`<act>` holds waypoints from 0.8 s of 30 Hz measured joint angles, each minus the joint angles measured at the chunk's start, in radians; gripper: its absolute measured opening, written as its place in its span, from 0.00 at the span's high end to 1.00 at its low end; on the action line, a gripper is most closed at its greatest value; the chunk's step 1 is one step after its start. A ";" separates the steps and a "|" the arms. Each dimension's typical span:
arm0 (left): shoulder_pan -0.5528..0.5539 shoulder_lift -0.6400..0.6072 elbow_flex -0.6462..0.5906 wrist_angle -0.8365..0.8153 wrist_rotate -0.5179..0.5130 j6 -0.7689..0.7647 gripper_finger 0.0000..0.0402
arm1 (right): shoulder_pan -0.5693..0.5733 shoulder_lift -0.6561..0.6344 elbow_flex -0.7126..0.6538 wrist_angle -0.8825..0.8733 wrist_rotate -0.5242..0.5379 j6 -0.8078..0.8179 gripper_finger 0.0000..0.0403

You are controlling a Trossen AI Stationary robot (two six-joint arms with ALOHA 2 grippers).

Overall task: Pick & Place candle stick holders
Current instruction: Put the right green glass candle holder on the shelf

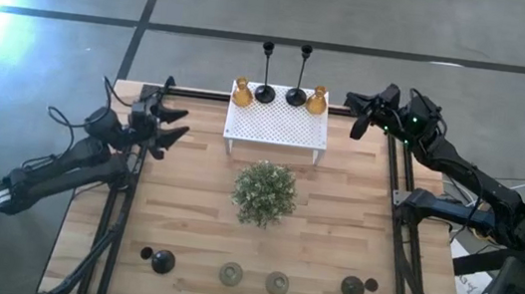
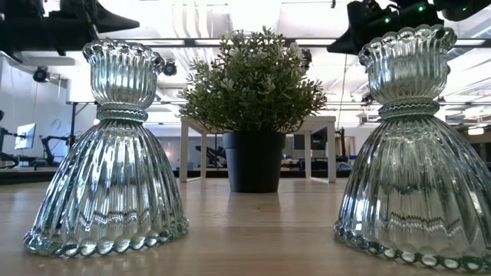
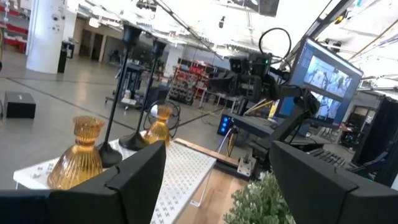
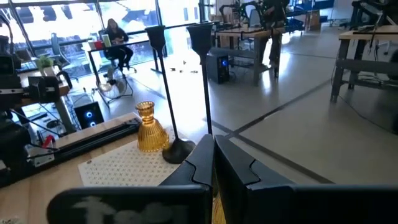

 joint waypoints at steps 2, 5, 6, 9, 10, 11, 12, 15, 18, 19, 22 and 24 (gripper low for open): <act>0.000 0.000 -0.004 -0.003 0.004 -0.005 0.28 | 0.000 0.000 0.000 0.000 0.000 0.000 0.98; 0.000 0.000 -0.004 -0.003 0.003 -0.009 0.28 | 0.000 0.000 0.000 0.000 0.000 -0.002 0.98; 0.000 0.000 -0.004 -0.003 0.003 -0.009 0.28 | 0.000 0.000 0.000 0.000 0.000 -0.002 0.98; 0.000 0.000 -0.004 -0.004 0.003 -0.009 0.28 | 0.000 0.000 0.000 0.000 0.000 -0.002 0.98; 0.000 0.000 -0.004 -0.006 0.003 -0.009 0.28 | 0.000 0.000 0.000 0.000 0.000 -0.002 0.98; 0.000 0.000 -0.004 -0.006 0.003 -0.009 0.28 | 0.000 0.000 0.000 0.000 0.000 -0.002 0.98; 0.000 0.000 -0.004 -0.006 0.003 -0.009 0.27 | 0.000 0.000 0.000 0.000 0.000 -0.002 0.98; 0.000 0.000 -0.004 -0.006 0.003 -0.009 0.27 | 0.000 0.000 0.000 0.000 0.000 -0.002 0.98; 0.000 0.000 -0.004 -0.006 0.003 -0.009 0.28 | 0.000 0.000 0.000 0.000 0.000 -0.002 0.98; 0.000 0.000 -0.004 -0.006 0.003 -0.009 0.27 | 0.000 0.000 0.000 0.000 0.000 -0.003 0.98; 0.000 0.000 -0.004 -0.006 0.003 -0.009 0.27 | 0.000 0.000 0.000 0.000 0.000 -0.003 0.98; 0.000 0.000 -0.004 -0.006 0.003 -0.008 0.27 | 0.000 0.000 0.000 0.000 0.000 -0.003 0.98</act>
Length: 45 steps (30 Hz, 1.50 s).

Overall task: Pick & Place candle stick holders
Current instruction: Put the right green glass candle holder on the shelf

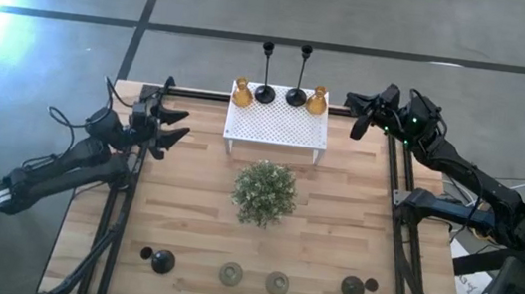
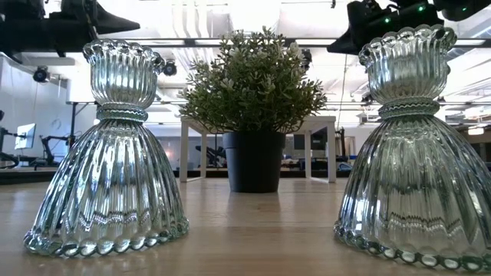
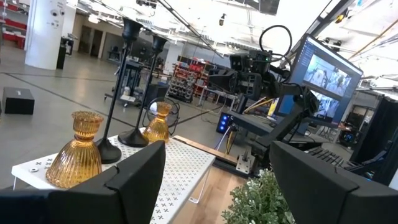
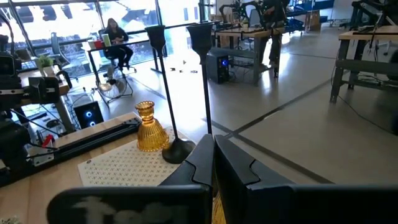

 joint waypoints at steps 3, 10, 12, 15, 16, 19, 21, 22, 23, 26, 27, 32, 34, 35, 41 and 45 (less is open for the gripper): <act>0.000 0.000 0.000 0.000 0.000 0.000 0.27 | 0.000 0.000 0.000 0.000 0.000 0.000 0.98; 0.000 0.000 0.000 0.000 0.000 0.000 0.27 | 0.000 0.000 0.000 0.000 0.000 0.000 0.98; 0.000 0.000 0.000 0.000 0.000 0.000 0.27 | 0.000 0.000 0.000 0.000 0.000 0.000 0.98; 0.000 0.000 0.000 0.000 0.000 0.001 0.28 | 0.000 0.000 0.000 0.000 0.000 0.000 0.98; 0.000 0.000 0.000 -0.001 0.000 0.000 0.28 | 0.000 0.000 0.000 0.000 0.000 0.000 0.98; 0.000 0.000 0.000 -0.001 0.000 0.001 0.28 | 0.000 0.000 0.000 -0.001 0.000 0.000 0.98; 0.000 0.000 0.000 -0.001 0.000 0.001 0.28 | 0.000 0.000 0.000 -0.002 0.000 0.000 0.98; 0.000 0.000 0.000 -0.001 0.000 0.001 0.28 | 0.000 0.000 0.000 -0.002 0.000 0.000 0.98; 0.000 0.000 0.000 -0.001 0.000 0.001 0.28 | 0.000 0.000 0.000 -0.002 0.000 0.000 0.98; 0.000 0.000 0.000 -0.001 0.000 0.001 0.28 | 0.000 0.000 0.000 -0.002 0.000 0.000 0.98; 0.000 0.000 0.000 -0.001 0.000 0.001 0.28 | 0.000 0.000 0.000 -0.002 0.000 0.000 0.98; 0.000 0.000 0.000 -0.001 0.000 0.001 0.28 | 0.000 0.000 0.000 -0.002 0.000 0.000 0.98; 0.000 0.000 -0.003 0.000 0.000 0.001 0.28 | 0.000 0.000 0.000 -0.002 0.000 0.000 0.98; 0.000 0.000 -0.006 0.000 0.000 0.001 0.28 | 0.000 0.000 0.000 -0.002 0.000 0.000 0.98; 0.000 0.000 -0.015 -0.001 -0.001 0.001 0.28 | 0.000 0.000 0.000 0.000 0.000 0.002 0.98; 0.000 0.001 -0.016 -0.001 0.002 0.001 0.28 | 0.000 0.000 0.000 -0.001 -0.001 0.038 0.98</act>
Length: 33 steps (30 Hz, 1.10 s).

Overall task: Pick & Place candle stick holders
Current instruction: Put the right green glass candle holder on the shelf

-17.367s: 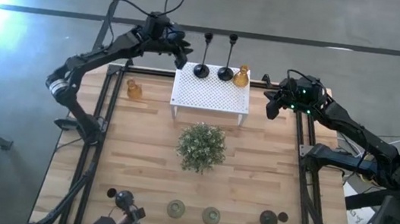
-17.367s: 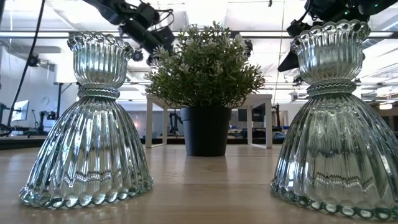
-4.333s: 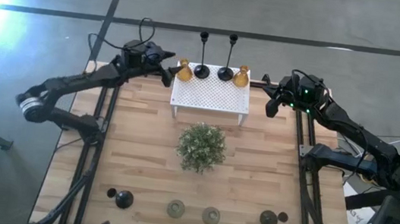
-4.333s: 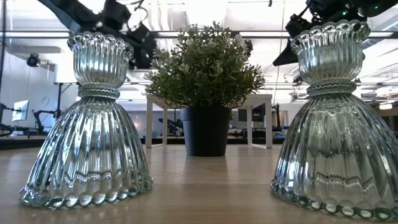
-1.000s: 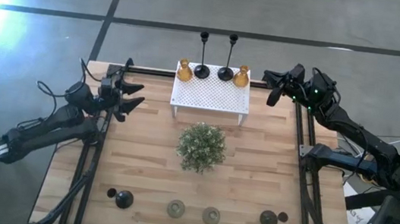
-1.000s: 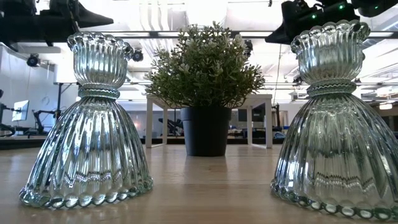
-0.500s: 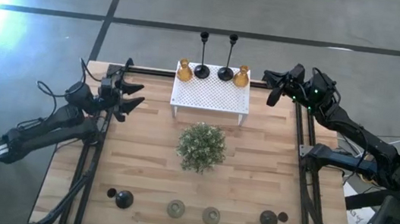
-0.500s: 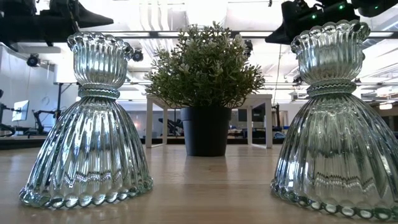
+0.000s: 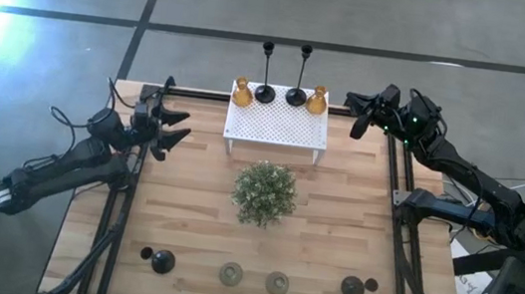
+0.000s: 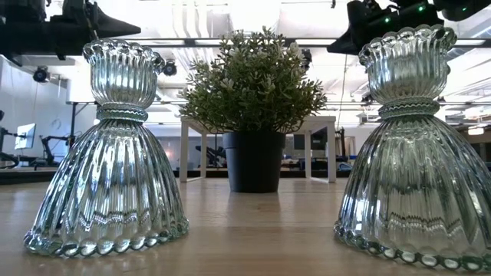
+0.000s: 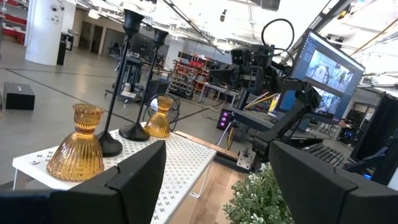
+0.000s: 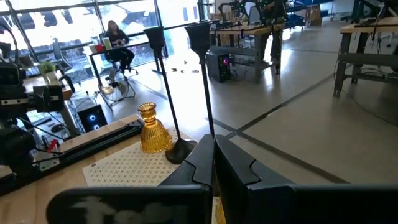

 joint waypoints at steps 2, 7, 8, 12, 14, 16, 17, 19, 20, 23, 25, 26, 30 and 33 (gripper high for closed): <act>0.000 0.005 0.000 0.002 0.008 0.000 0.28 | 0.000 0.000 0.000 -0.001 -0.004 0.010 0.97; 0.000 0.015 0.017 -0.002 0.080 -0.003 0.28 | 0.000 0.000 0.000 -0.002 -0.011 0.024 0.88; 0.000 0.017 0.025 -0.007 0.110 -0.001 0.28 | 0.000 0.000 0.000 -0.002 -0.011 0.026 0.87; -0.008 0.022 0.081 -0.109 0.169 0.050 0.29 | 0.000 0.000 0.000 -0.003 -0.011 0.026 0.82; -0.023 0.023 0.127 -0.228 0.170 0.102 0.31 | 0.000 -0.003 0.000 -0.007 -0.011 0.026 0.80; -0.045 0.030 0.180 -0.344 0.172 0.137 0.32 | 0.000 -0.008 0.000 -0.015 -0.035 0.026 0.80; -0.060 0.035 0.205 -0.398 0.171 0.150 0.33 | 0.000 -0.010 0.000 -0.020 -0.058 0.026 0.80; -0.097 0.051 0.251 -0.480 0.158 0.172 0.35 | 0.000 -0.014 0.000 -0.027 -0.099 0.018 0.80; -0.120 0.063 0.271 -0.504 0.145 0.180 0.35 | 0.000 -0.015 0.000 -0.027 -0.118 0.013 0.80; -0.200 0.098 0.315 -0.549 0.098 0.210 0.37 | 0.000 -0.022 0.004 -0.035 -0.169 0.010 0.79; -0.258 0.124 0.330 -0.556 0.044 0.230 0.38 | 0.000 -0.035 0.012 -0.050 -0.222 0.008 0.79; -0.288 0.136 0.335 -0.557 0.013 0.241 0.39 | 0.000 -0.042 0.019 -0.062 -0.265 0.008 0.78; -0.394 0.186 0.347 -0.563 -0.106 0.268 0.40 | 0.006 -0.069 0.049 -0.104 -0.517 0.016 0.78; -0.448 0.218 0.350 -0.563 -0.179 0.270 0.41 | 0.051 -0.086 0.057 -0.109 -0.618 0.048 0.78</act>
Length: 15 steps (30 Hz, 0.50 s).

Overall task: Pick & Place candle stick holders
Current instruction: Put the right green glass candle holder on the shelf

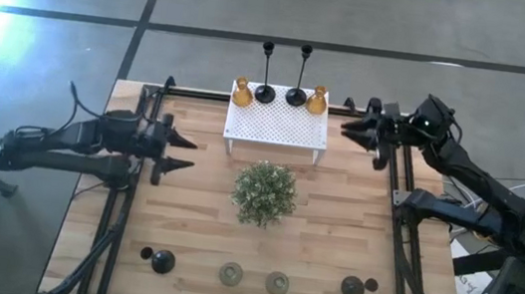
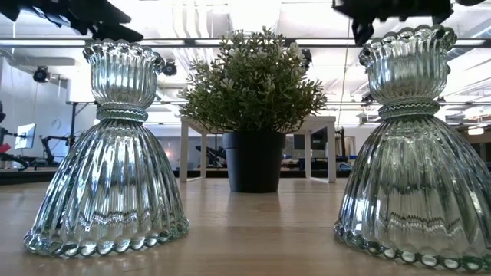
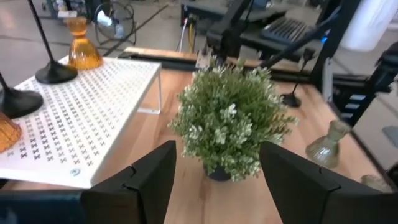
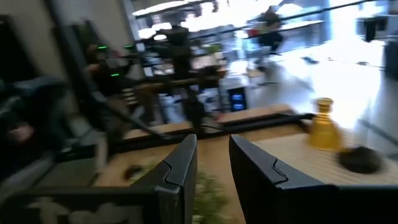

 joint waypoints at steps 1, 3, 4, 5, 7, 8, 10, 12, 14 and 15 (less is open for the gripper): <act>-0.012 0.010 0.002 0.000 -0.017 -0.002 0.41 | 0.025 -0.009 0.000 -0.002 -0.008 0.000 0.79; -0.029 0.029 0.006 0.002 -0.044 -0.006 0.41 | 0.088 -0.024 0.000 -0.004 -0.011 -0.018 0.80; -0.034 0.039 0.008 0.004 -0.051 -0.009 0.41 | 0.124 -0.029 0.000 -0.007 -0.011 -0.031 0.80; -0.038 0.047 0.010 0.004 -0.054 -0.014 0.41 | 0.163 -0.033 0.000 -0.008 -0.011 -0.044 0.81; -0.044 0.064 0.017 0.004 -0.055 -0.033 0.41 | 0.239 -0.037 0.000 -0.017 0.008 -0.062 0.82; -0.047 0.072 0.021 0.004 -0.055 -0.039 0.41 | 0.275 -0.039 0.000 -0.026 0.035 -0.069 0.82; -0.062 0.092 0.031 0.000 -0.058 -0.040 0.41 | 0.349 -0.039 0.000 -0.050 0.095 -0.082 0.82; -0.086 0.111 0.045 -0.003 -0.057 -0.038 0.41 | 0.417 -0.036 0.000 -0.073 0.162 -0.082 0.81; -0.112 0.129 0.066 0.008 -0.060 -0.037 0.41 | 0.484 -0.035 0.000 -0.094 0.236 -0.078 0.81; -0.127 0.138 0.073 0.006 -0.069 -0.038 0.41 | 0.516 -0.034 0.000 -0.101 0.275 -0.078 0.81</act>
